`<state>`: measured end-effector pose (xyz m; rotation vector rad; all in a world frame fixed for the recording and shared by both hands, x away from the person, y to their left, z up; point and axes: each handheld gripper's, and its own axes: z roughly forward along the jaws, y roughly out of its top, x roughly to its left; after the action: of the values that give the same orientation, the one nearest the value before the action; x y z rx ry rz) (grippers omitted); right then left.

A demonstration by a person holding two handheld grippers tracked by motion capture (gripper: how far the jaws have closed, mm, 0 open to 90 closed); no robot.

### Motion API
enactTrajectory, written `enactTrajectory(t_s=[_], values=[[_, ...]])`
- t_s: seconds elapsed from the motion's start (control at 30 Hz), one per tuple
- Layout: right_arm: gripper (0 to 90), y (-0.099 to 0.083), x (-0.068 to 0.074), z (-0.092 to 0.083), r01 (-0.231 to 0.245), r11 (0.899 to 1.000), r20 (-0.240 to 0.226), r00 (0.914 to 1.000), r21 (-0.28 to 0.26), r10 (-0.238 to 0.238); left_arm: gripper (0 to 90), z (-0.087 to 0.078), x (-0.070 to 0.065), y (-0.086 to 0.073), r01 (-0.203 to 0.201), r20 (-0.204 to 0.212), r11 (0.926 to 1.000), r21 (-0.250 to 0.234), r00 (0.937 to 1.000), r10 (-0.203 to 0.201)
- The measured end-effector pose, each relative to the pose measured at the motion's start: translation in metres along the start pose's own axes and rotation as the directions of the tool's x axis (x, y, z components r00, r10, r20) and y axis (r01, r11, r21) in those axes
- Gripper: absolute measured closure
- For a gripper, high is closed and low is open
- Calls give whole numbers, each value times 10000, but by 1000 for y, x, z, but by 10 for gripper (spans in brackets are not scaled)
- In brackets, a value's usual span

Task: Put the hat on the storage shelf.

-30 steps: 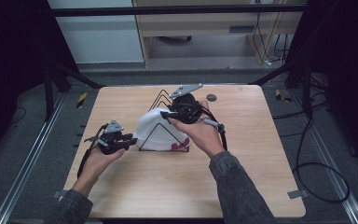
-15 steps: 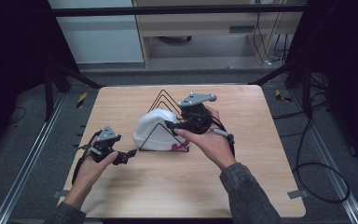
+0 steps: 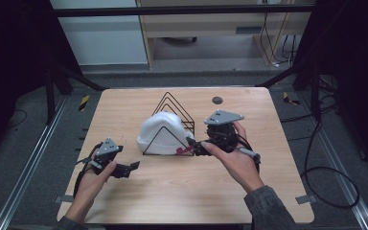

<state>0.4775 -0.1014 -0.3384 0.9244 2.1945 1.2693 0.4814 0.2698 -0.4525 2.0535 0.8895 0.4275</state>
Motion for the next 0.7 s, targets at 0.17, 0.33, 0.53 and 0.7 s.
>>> enactTrajectory(t_s=[0.17,0.33,0.53,0.7], values=[[156,-21,-11,-14,-153,9990,314,9994,410,140,44,4,4,-8,76,-274,9992,392,9996,-65],[150,-47,-23,-27,-240,9980,646,9977,581,203,42,3,6,-14,-78,-321,9991,424,9994,92],[140,-80,-32,-35,-419,9965,1038,9940,724,343,41,0,8,-23,-116,-329,9987,493,9994,133],[139,-113,-35,-44,-860,9929,1151,9904,822,762,41,-2,7,-27,-350,-270,9971,674,9990,369]])
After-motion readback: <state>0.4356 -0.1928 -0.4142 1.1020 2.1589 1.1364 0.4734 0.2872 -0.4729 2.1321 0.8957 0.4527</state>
